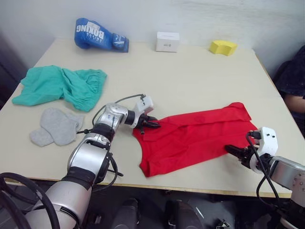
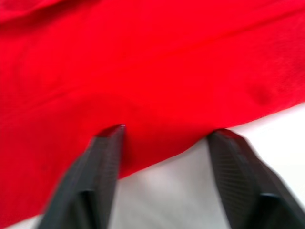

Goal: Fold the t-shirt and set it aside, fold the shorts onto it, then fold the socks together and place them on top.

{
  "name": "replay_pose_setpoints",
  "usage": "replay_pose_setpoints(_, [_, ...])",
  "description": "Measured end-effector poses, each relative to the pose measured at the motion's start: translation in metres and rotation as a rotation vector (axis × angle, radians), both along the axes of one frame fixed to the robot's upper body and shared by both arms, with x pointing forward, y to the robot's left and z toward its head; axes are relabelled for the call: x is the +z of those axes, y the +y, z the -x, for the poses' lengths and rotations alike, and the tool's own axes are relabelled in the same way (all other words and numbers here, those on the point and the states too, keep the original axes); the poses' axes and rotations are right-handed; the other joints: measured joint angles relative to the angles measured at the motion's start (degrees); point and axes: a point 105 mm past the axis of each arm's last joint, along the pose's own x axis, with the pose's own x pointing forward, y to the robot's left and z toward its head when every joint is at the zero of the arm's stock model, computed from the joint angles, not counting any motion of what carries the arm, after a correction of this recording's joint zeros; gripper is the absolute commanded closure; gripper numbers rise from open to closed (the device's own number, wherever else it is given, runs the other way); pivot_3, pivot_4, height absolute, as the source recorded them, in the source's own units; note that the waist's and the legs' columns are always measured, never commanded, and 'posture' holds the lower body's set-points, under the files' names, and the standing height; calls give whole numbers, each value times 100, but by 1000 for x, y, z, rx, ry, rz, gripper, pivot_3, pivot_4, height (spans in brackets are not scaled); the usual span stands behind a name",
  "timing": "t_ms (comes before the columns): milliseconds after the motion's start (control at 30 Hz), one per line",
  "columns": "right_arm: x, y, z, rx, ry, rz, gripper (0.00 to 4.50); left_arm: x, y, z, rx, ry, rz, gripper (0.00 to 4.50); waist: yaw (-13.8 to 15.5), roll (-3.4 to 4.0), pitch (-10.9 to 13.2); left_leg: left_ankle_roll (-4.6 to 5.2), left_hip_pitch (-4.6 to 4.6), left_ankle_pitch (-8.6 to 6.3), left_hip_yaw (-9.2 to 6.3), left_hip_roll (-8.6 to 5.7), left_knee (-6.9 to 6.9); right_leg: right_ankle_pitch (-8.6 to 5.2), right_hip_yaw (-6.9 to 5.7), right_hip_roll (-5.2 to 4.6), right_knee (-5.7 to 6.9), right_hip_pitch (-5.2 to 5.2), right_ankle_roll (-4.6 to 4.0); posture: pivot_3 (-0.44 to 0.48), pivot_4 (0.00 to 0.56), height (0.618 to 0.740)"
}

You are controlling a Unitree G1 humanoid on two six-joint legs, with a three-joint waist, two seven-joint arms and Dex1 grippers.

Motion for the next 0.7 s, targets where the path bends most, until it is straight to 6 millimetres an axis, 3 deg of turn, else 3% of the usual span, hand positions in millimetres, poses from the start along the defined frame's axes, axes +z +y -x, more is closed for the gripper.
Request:
replay_pose_setpoints(167, [-1,0,-11,-9,-33,31,4486,-4,6,7,5,-10,41,4500,-72,0,0,0,6,-7,18,4,-2,0,21,1,2,-4,0,0,150,740])
replay_pose_setpoints(400, [8,6,-45,73,-96,99,4486,-9,18,37,77,-26,103,4500,-174,4,0,5,23,-19,55,8,-2,0,69,2,8,-10,0,0,150,740])
replay_pose_setpoints(600, [25,17,-96,190,-160,165,4486,-11,32,64,257,-26,129,4500,-202,28,14,4,17,-21,70,10,-6,0,83,3,11,-30,0,0,150,740])
replay_pose_setpoints(700, [34,32,-124,275,-204,188,4486,-12,38,80,354,-51,130,4500,-232,34,18,1,11,-19,80,9,-7,0,88,4,14,-40,0,0,150,740])
